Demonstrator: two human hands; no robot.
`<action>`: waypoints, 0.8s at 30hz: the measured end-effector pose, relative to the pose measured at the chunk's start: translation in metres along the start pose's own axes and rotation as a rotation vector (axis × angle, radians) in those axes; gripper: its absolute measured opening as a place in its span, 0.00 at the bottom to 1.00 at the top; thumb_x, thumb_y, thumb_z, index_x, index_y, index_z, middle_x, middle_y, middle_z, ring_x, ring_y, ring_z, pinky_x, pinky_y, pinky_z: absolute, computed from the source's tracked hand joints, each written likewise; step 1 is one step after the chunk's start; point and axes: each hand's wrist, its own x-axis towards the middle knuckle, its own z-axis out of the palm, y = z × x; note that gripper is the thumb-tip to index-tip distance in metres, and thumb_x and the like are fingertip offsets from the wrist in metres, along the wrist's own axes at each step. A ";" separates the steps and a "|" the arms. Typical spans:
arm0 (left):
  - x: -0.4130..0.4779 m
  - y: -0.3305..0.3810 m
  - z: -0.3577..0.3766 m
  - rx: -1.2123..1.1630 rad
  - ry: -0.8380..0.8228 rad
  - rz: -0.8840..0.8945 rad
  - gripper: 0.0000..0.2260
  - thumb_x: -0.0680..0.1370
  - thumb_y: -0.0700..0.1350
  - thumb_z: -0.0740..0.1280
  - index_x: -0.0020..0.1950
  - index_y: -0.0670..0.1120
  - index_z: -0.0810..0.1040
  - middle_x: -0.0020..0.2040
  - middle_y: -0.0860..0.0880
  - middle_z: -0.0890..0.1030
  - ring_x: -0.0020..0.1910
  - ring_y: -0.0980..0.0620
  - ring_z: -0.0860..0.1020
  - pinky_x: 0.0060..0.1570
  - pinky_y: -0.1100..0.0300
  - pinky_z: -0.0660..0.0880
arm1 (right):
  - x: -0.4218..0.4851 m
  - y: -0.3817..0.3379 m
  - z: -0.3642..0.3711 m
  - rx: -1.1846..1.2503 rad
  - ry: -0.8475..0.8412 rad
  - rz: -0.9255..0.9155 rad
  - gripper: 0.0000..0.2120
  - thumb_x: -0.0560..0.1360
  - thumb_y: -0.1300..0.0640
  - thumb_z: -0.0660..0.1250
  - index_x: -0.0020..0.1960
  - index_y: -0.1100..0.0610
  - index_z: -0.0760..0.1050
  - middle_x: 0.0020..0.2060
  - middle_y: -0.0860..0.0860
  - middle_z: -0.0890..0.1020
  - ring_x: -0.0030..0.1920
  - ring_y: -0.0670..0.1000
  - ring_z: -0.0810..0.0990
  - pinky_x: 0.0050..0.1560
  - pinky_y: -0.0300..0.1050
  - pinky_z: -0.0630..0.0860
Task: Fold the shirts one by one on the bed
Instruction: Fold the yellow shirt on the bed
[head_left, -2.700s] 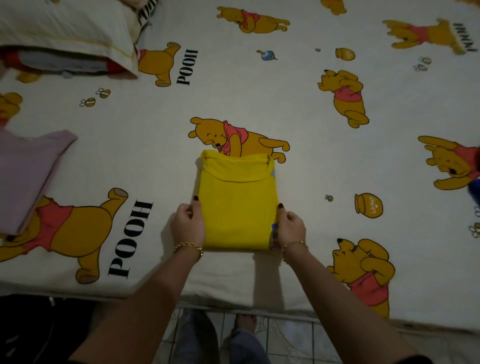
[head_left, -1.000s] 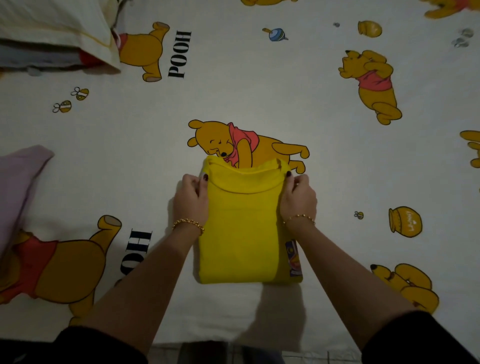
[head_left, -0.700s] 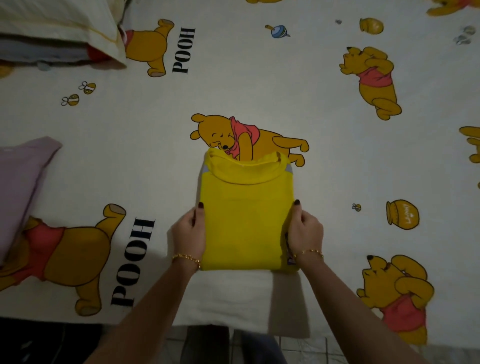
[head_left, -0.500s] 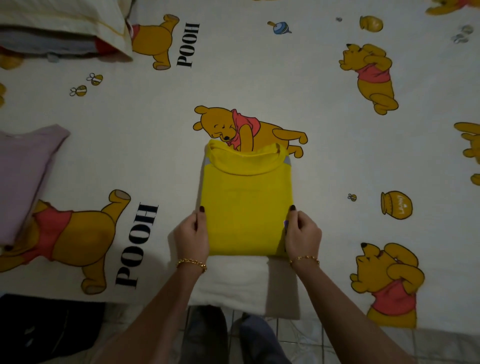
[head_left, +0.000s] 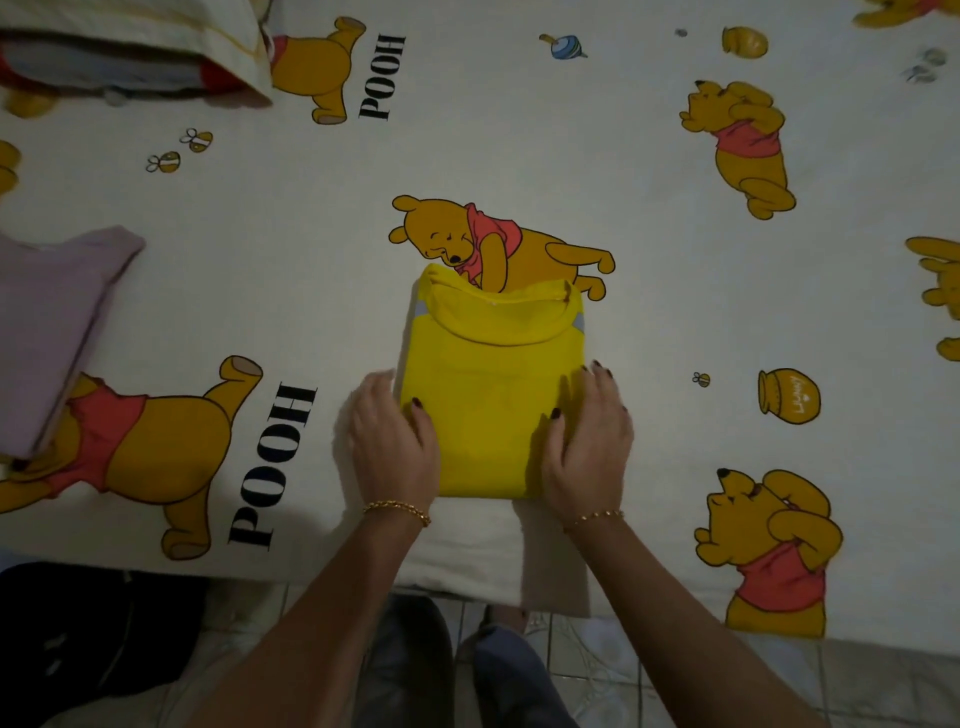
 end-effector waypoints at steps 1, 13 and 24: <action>-0.001 0.005 0.002 0.044 -0.059 0.129 0.21 0.80 0.46 0.58 0.72 0.43 0.64 0.72 0.43 0.67 0.71 0.46 0.65 0.67 0.49 0.63 | 0.000 -0.003 0.003 -0.084 -0.070 -0.083 0.27 0.77 0.50 0.51 0.74 0.58 0.59 0.75 0.53 0.60 0.76 0.51 0.55 0.74 0.56 0.48; 0.021 -0.002 0.039 0.221 -0.322 0.266 0.31 0.78 0.60 0.40 0.77 0.48 0.43 0.77 0.52 0.40 0.76 0.53 0.42 0.71 0.42 0.39 | 0.033 0.007 0.024 -0.264 -0.283 -0.150 0.33 0.78 0.40 0.40 0.78 0.54 0.42 0.78 0.49 0.46 0.77 0.47 0.42 0.74 0.59 0.38; 0.097 0.005 0.042 0.029 -0.044 -0.111 0.17 0.80 0.53 0.59 0.63 0.44 0.73 0.61 0.43 0.73 0.61 0.44 0.70 0.58 0.49 0.66 | 0.107 0.006 0.031 -0.075 0.029 0.160 0.17 0.80 0.48 0.54 0.60 0.58 0.72 0.52 0.56 0.77 0.54 0.57 0.73 0.51 0.51 0.68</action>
